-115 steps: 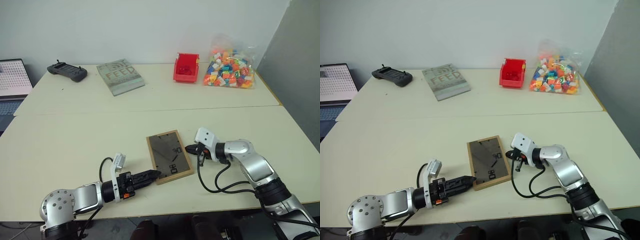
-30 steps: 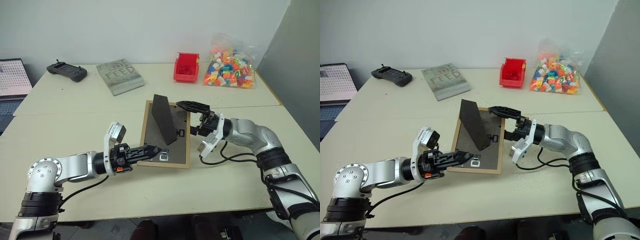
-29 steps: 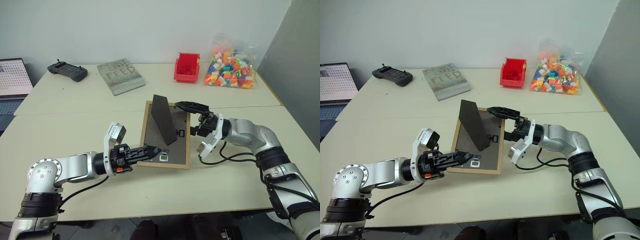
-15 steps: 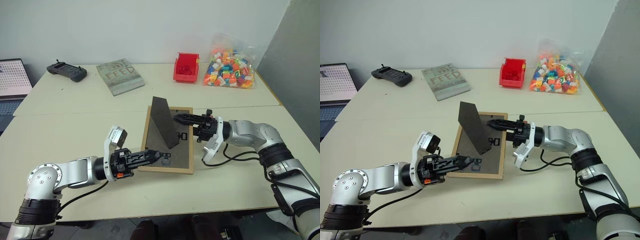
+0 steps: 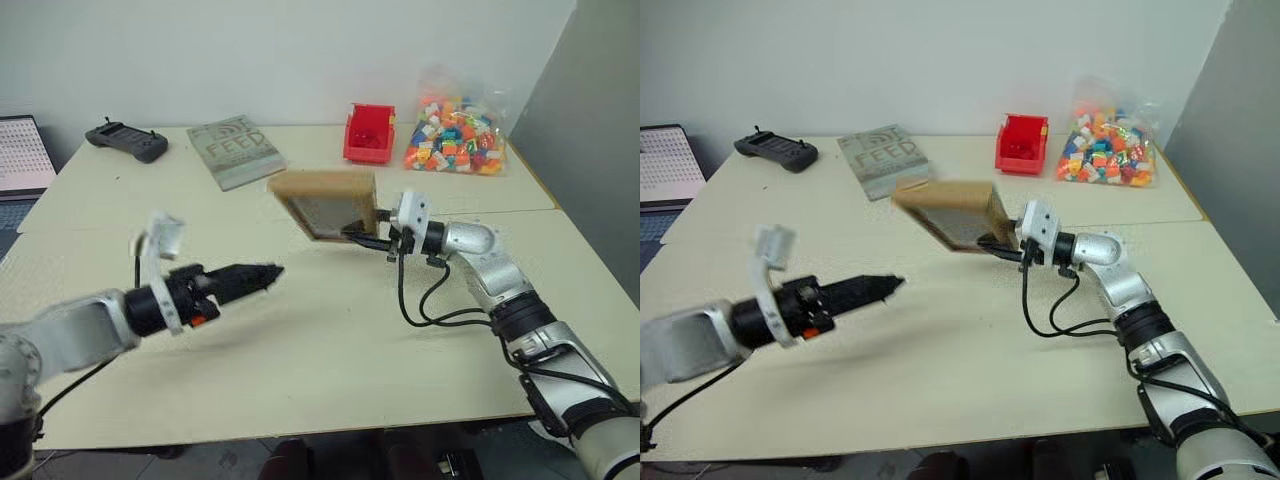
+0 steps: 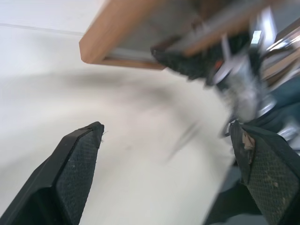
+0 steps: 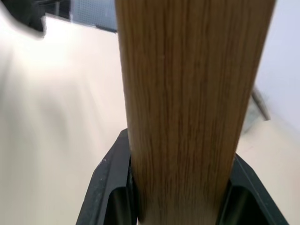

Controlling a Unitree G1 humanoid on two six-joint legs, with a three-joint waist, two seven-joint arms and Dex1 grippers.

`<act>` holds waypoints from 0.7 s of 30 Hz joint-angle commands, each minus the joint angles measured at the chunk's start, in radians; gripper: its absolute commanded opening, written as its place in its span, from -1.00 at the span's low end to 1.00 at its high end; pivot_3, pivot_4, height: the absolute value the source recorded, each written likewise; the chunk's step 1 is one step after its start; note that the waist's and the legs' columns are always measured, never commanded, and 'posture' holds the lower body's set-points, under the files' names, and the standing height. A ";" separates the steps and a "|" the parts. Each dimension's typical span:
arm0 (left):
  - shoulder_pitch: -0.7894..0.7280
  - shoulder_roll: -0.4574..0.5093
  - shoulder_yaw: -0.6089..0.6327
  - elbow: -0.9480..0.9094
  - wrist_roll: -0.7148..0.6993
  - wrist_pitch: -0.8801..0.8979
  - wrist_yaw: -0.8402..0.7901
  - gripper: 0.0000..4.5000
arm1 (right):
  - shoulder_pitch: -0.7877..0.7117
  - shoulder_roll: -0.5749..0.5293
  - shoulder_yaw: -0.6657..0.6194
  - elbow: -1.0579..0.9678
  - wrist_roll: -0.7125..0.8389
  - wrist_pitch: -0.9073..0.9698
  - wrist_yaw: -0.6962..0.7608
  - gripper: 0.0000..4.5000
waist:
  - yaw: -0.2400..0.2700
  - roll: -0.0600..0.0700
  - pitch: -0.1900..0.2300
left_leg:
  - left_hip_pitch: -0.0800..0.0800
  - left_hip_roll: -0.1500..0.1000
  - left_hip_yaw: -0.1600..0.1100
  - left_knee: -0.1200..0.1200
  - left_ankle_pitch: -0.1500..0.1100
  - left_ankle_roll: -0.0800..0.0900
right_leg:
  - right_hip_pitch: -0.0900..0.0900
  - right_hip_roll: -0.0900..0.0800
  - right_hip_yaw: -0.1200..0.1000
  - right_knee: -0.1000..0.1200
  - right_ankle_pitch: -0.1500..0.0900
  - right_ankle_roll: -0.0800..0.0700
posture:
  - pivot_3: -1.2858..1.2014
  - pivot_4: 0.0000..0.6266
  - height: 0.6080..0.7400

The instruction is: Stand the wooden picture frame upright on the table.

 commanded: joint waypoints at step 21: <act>0.150 -0.233 -0.180 -0.122 0.813 -0.370 -0.188 1.00 | 0.057 0.246 -0.192 0.352 -0.143 -0.064 0.026 -0.40 | 0.002 0.001 0.000 | 0.001 0.000 0.001 0.000 -0.002 0.003 | 0.000 0.001 0.000 0.001 0.001 0.000 | 0.03 -0.52 1.00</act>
